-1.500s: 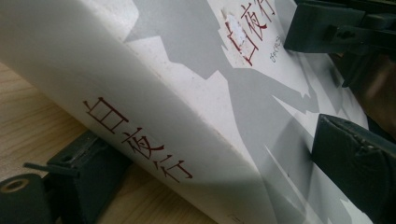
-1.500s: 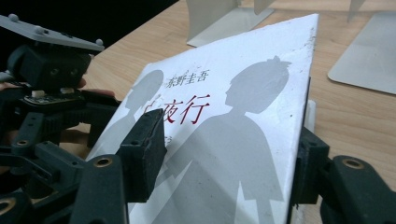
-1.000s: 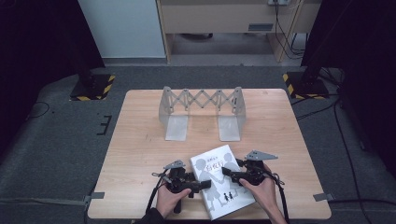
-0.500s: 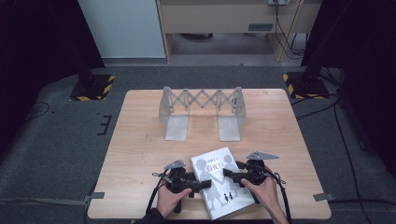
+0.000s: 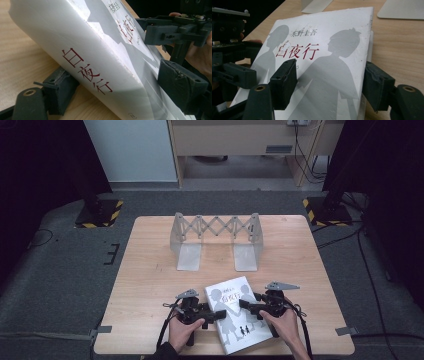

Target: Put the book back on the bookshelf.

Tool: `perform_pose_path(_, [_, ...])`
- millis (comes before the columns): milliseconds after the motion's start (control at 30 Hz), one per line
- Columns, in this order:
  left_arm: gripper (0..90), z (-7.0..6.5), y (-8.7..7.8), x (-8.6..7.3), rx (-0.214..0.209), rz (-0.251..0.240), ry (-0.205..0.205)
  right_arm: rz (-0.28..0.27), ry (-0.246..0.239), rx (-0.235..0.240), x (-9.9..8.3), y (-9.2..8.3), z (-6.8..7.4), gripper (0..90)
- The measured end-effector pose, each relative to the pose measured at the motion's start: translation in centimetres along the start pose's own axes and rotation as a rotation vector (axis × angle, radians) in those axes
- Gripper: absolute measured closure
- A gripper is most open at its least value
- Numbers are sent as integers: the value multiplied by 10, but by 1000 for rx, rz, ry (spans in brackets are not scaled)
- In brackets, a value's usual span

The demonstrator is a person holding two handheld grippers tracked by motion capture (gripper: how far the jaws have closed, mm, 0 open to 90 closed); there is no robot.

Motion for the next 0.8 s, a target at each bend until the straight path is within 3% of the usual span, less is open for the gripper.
perform_pose_path(167, [225, 2, -6, 7, 15, -54, -5, -58, -7, 6, 3, -3, 4, 373])
perform_pose_path(367, [258, 1, -11, 16, 34, -90, 35, -149, -20, 24, 8, -7, 7, 437])
perform_pose_path(567, [266, -1, -5, 16, 1, -122, 13, -165, -29, 41, 9, -9, 10, 458])
perform_pose_path(800, [261, 2, 4, 19, -7, -136, -1, -174, -29, 40, 9, -9, 8, 464])
Point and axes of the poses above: each handheld gripper's, and its own axes: y roughly forward along the jaws, x roughly out of its top, z roughly to its left, the point moved 3 cm from there along y, roughly forward along the jaws, and after that the axes turned 11 degrees about y, right-handed, at the moved point
